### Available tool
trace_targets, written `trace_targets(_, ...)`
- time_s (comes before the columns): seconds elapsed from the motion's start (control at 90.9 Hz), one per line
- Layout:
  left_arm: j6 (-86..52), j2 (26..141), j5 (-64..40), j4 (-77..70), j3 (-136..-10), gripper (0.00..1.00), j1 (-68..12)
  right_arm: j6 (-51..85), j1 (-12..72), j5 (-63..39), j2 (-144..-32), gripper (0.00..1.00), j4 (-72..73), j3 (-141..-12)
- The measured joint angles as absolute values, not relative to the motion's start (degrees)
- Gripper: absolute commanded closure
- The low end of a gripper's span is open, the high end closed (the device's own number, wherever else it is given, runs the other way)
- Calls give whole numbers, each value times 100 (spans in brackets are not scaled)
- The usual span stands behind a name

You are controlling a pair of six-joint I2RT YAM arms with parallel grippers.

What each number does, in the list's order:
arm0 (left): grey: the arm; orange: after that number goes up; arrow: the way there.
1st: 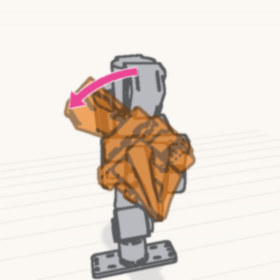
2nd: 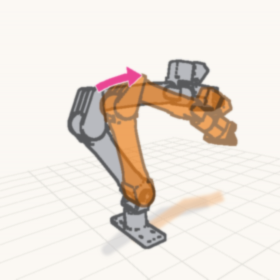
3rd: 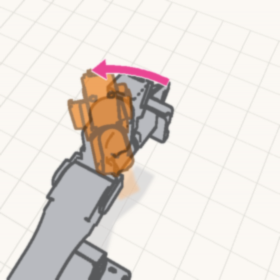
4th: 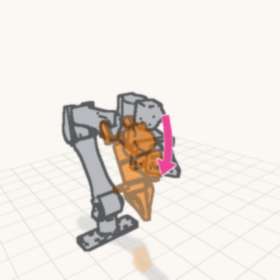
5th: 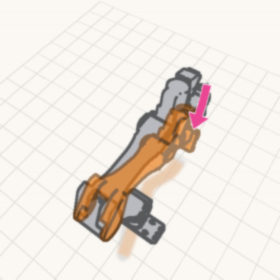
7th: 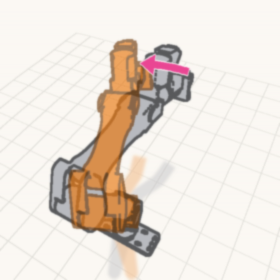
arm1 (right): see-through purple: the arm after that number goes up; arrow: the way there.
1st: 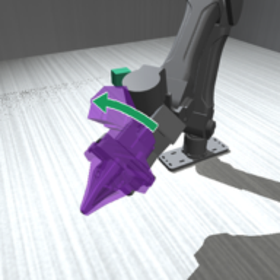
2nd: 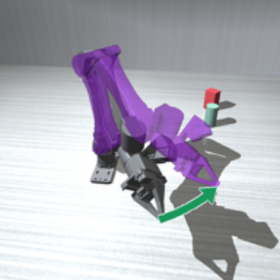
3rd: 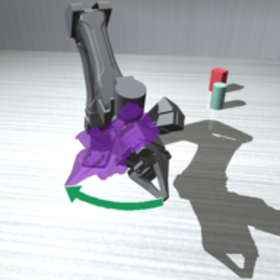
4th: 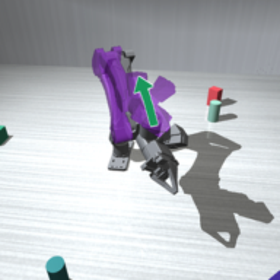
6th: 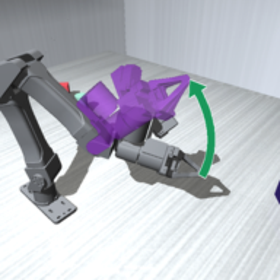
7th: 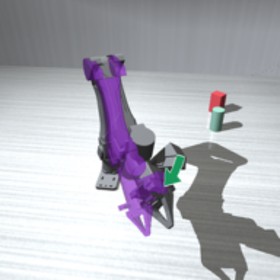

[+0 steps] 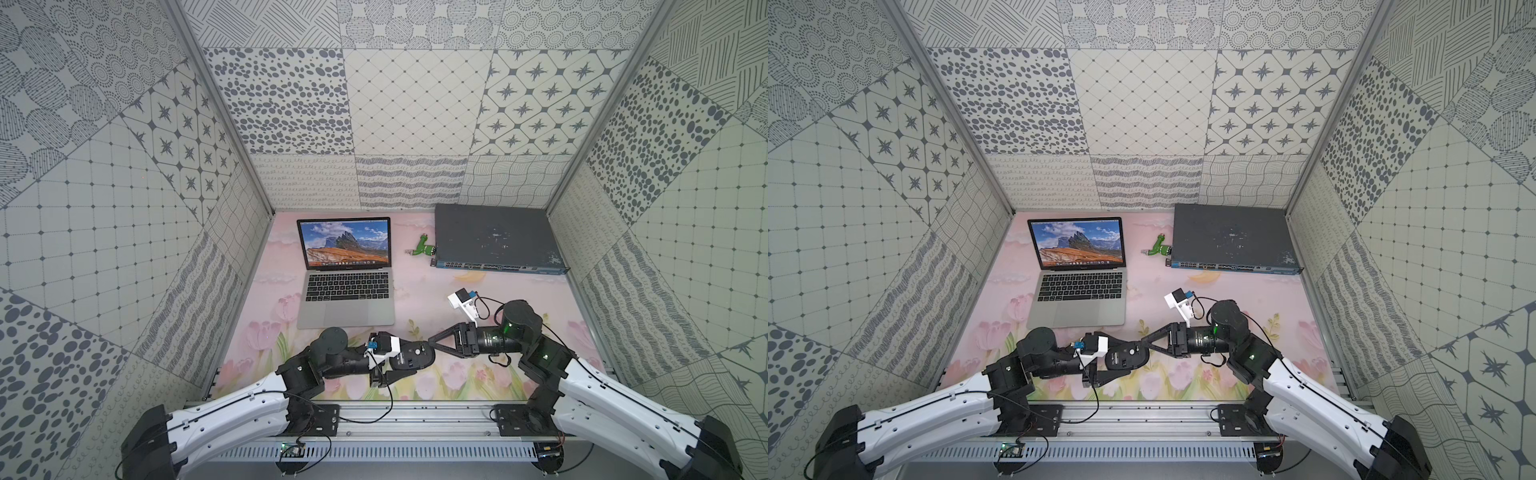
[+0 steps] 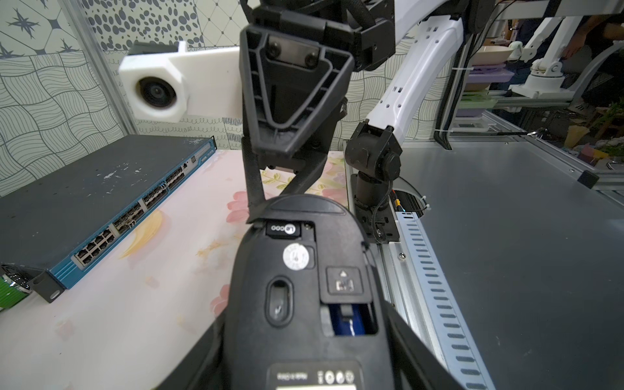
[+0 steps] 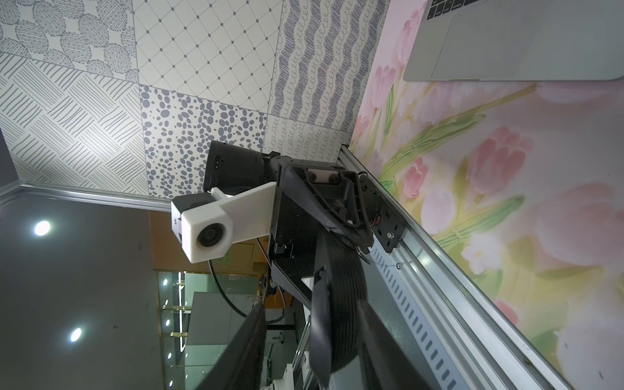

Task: Remove the wireless mouse receiver from the laptop
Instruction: Close the lid on the mouse.

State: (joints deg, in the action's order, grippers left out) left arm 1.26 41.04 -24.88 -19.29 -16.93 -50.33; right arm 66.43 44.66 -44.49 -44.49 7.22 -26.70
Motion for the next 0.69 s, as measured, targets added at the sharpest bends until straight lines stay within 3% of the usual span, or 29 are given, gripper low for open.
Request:
trace_targets(0.528,-30,4130,-2517,-2051,-1667,49,-5033,5151,4324,-3933,-3804,48,-1584,-3647)
trace_targets(0.693,-86,4136,-2506,-2217,-1660,49,-5033,4893,4327,-3889,-3789,55,-2060,-3647)
